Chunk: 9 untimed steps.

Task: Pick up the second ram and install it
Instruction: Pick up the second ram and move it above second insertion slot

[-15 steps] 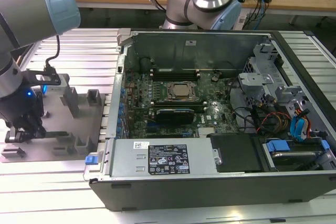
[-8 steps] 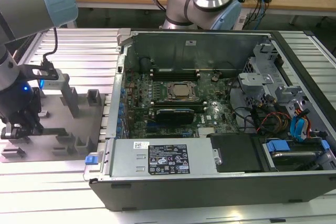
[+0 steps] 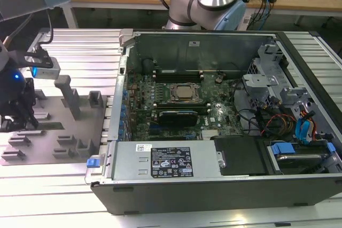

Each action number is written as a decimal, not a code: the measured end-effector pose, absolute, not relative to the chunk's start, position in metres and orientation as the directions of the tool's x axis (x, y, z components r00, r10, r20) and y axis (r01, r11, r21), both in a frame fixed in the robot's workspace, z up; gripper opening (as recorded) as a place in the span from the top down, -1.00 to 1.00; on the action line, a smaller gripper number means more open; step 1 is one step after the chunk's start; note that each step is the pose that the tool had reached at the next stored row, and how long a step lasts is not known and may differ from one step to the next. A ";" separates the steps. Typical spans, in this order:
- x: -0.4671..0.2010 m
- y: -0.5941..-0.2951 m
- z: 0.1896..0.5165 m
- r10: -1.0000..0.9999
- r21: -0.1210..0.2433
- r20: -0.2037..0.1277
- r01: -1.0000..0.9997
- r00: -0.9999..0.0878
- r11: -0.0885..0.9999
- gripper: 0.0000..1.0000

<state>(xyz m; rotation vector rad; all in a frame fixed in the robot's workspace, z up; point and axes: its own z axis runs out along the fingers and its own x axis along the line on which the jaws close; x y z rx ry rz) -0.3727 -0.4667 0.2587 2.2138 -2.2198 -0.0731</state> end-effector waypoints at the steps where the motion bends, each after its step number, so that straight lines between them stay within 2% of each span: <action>1: -0.373 -0.467 0.262 -1.000 0.037 -0.029 -0.999 -0.003 0.002 0.78; 9: -0.373 -0.467 0.291 -1.000 0.037 -0.029 -0.999 -0.003 0.002 0.78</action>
